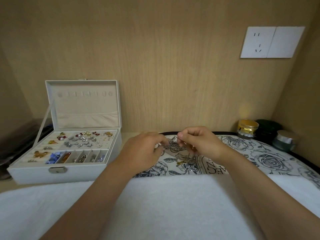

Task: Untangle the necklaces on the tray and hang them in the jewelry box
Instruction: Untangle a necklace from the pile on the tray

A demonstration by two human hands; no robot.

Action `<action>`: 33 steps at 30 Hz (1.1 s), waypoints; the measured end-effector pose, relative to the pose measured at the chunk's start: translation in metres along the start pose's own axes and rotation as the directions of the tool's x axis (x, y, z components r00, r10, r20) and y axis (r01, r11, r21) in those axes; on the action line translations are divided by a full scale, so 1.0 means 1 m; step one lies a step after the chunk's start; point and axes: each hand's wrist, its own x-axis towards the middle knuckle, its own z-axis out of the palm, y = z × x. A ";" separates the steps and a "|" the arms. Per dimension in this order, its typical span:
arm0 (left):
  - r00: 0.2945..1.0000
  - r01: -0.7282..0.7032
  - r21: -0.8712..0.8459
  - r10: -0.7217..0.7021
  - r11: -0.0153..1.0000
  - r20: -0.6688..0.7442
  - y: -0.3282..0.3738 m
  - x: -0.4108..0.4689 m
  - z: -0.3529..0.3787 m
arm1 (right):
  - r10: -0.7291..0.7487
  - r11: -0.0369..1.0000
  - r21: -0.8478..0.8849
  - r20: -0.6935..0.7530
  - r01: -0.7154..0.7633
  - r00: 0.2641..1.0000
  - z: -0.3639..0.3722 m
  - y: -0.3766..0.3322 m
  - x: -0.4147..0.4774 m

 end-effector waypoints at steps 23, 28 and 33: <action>0.962 0.270 -0.958 -0.080 0.099 0.263 -0.032 0.004 -0.043 | -0.001 1.000 -0.025 -0.004 0.001 1.000 0.018 0.007 0.009; 0.954 0.297 -0.911 -0.043 0.285 0.298 -0.025 0.002 -0.040 | 0.036 0.978 -0.208 0.112 -0.012 0.993 0.032 0.004 0.006; 0.928 0.337 -0.815 -0.022 0.471 0.371 -0.017 0.004 -0.037 | -0.081 0.982 0.185 0.238 0.037 0.968 0.046 -0.019 0.006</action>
